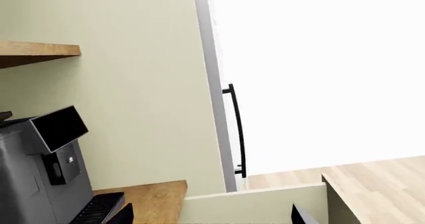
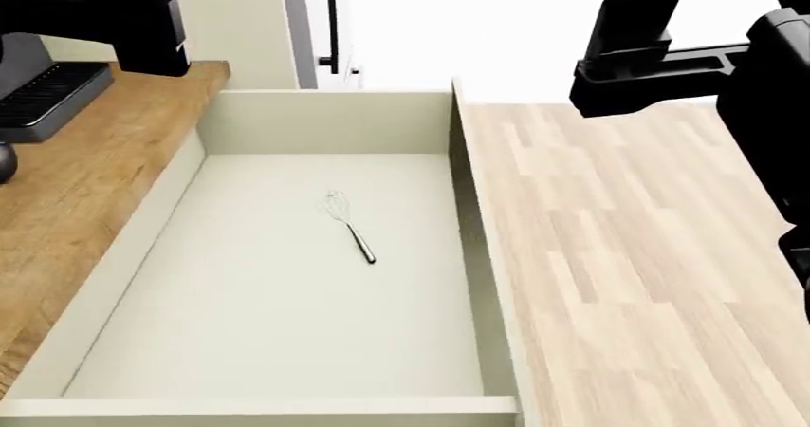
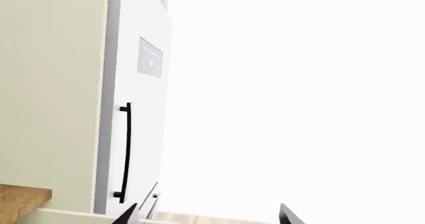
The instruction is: Close the right drawer.
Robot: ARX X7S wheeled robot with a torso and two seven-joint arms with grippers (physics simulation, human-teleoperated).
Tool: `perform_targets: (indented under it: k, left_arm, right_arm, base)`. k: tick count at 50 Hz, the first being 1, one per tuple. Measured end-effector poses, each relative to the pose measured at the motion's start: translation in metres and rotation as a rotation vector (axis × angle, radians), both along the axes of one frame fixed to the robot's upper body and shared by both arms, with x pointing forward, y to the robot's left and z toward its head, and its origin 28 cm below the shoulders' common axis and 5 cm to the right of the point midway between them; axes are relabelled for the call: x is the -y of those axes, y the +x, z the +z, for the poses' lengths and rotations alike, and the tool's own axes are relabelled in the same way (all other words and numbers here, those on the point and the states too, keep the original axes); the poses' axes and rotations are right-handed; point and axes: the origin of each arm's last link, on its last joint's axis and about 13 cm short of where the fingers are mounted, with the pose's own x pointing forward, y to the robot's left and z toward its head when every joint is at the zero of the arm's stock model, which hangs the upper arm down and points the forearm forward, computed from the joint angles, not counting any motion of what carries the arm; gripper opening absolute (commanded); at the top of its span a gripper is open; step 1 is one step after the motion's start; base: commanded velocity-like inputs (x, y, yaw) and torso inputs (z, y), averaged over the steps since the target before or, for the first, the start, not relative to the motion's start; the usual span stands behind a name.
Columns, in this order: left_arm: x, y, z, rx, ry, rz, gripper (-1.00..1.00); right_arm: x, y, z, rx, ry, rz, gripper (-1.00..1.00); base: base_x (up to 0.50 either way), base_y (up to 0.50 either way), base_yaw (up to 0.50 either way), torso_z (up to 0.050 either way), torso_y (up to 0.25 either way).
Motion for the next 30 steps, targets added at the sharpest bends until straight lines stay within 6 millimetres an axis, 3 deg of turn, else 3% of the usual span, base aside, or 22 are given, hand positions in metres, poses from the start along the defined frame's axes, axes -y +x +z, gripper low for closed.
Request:
perform_targets:
  k: [13,21,26,30]
  left_arm:
    - [0.0,0.0,0.0002,0.001,0.0,0.0,1.0]
    - [-0.0002,0.0002,0.0004,0.002,0.0,0.003,1.0]
    - [-0.0001,-0.0001,0.0006,0.004,0.0,0.001,1.0]
    - [0.0005,0.0002,0.0001,0.0,0.002,-0.001,1.0]
  right_arm:
    - [-0.0002,-0.0001,0.0,0.002,-0.003,0.001,1.0]
    - [-0.0006,0.0011,-0.0007,-0.001,0.006,0.003,1.0]
    - [-0.0005,0.0004,0.0,0.01,0.012,0.014,1.0]
    - [-0.0003,0.0015,-0.0005,0.005,0.016,0.012,1.0]
  base:
    - [0.49,0.0,0.0,0.0,0.0]
    - [0.03,0.0,0.0,0.0,0.0]
    - [0.0,-0.46,0.0,0.0,0.0]
    - [0.0,0.0,0.0,0.0,0.003]
